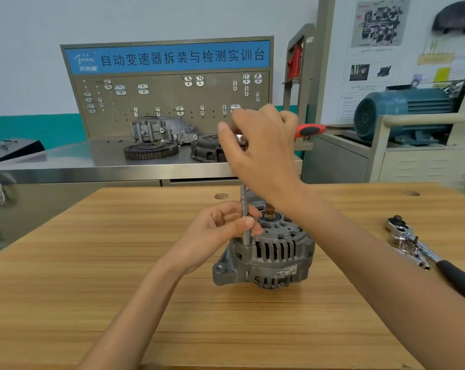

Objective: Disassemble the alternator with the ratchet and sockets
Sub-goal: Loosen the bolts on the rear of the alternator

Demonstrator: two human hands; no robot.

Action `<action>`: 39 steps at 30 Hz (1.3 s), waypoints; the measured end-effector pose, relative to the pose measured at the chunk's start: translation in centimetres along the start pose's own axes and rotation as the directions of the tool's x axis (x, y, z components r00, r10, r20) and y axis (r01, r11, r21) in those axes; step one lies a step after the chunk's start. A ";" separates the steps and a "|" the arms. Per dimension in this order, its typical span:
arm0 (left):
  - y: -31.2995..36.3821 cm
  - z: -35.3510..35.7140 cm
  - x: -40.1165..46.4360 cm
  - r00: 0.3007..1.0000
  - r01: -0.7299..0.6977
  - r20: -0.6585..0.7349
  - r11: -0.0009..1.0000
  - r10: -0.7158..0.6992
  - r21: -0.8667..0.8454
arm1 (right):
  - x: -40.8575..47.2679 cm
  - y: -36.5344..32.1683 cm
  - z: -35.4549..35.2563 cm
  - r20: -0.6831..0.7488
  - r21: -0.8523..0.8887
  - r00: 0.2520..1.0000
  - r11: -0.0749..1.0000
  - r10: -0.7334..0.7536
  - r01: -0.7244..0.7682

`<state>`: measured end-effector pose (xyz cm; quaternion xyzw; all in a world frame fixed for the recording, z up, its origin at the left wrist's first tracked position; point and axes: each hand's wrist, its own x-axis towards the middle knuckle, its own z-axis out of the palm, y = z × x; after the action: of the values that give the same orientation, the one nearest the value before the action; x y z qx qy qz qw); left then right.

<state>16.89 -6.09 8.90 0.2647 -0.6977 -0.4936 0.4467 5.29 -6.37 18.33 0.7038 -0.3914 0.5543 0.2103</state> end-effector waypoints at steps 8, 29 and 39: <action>0.4 -0.2 -0.4 1.000 -0.006 0.031 1.000 0.005 0.016 | 0.7 0.3 0.2 0.370 0.858 0.928 0.362 0.054 -0.363; 1.1 0.0 -0.7 0.999 0.006 -0.034 0.995 -0.003 0.095 | 0.7 -0.2 0.5 0.403 0.826 0.913 0.405 0.061 -0.391; 0.9 -0.3 -0.6 0.997 0.035 -0.073 0.999 -0.032 0.039 | 0.3 -0.1 1.1 0.237 0.802 0.951 0.512 0.198 -0.306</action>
<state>17.50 -5.40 9.57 0.3030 -0.6865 -0.4768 0.4579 6.09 -7.25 18.33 0.6849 -0.1923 0.6559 -0.2526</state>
